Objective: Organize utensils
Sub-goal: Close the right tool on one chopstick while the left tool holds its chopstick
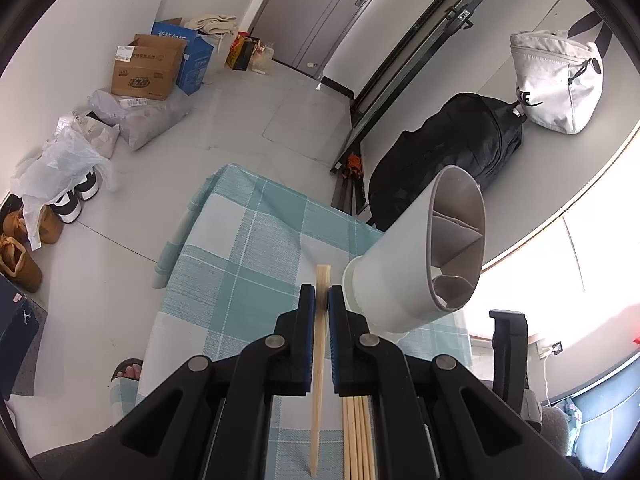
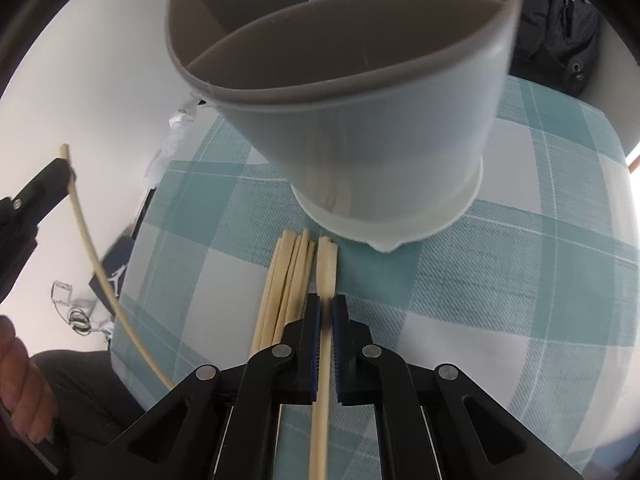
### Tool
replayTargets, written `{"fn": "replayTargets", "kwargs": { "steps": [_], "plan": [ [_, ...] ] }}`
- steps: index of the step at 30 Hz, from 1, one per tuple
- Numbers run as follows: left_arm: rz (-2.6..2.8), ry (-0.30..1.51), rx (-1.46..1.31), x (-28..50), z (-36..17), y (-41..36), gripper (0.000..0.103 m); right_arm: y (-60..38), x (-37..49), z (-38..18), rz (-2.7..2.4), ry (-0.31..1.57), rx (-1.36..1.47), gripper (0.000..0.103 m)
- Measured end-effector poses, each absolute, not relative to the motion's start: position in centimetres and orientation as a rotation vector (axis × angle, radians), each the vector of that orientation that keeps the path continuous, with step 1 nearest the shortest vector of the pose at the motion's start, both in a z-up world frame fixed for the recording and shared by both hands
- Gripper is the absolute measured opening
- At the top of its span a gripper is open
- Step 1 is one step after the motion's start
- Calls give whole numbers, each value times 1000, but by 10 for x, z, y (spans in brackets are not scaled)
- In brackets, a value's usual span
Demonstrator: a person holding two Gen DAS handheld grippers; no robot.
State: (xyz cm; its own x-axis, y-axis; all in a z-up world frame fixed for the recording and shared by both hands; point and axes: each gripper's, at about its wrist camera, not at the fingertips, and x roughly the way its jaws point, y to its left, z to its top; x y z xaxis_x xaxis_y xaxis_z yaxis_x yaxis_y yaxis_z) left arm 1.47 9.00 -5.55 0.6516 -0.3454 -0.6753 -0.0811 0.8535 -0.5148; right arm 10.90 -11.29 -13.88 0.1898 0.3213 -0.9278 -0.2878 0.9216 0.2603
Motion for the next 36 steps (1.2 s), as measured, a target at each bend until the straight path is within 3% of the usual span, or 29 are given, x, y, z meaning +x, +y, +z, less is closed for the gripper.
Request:
{"fn": "replayTargets", "kwargs": {
  "steps": [9, 14, 17, 27, 31, 36],
  "plan": [
    [-170, 863, -530, 14, -53, 85, 3, -138, 94, -142, 396, 1334, 26, 5],
    [-166, 871, -529, 15, -54, 83, 3, -122, 103, -139, 391, 1309, -79, 9],
    [-166, 876, -532, 16, -55, 83, 3, -108, 107, -140, 387, 1301, -123, 16],
    [-162, 883, -546, 19, -55, 83, 3, -63, 100, -152, 365, 1267, -283, 19],
    [-161, 883, -531, 19, -54, 80, 3, -40, 88, -157, 372, 1245, -366, 12],
    [-166, 881, -524, 17, -51, 79, 3, -53, 89, -153, 369, 1244, -270, 6]
  ]
}}
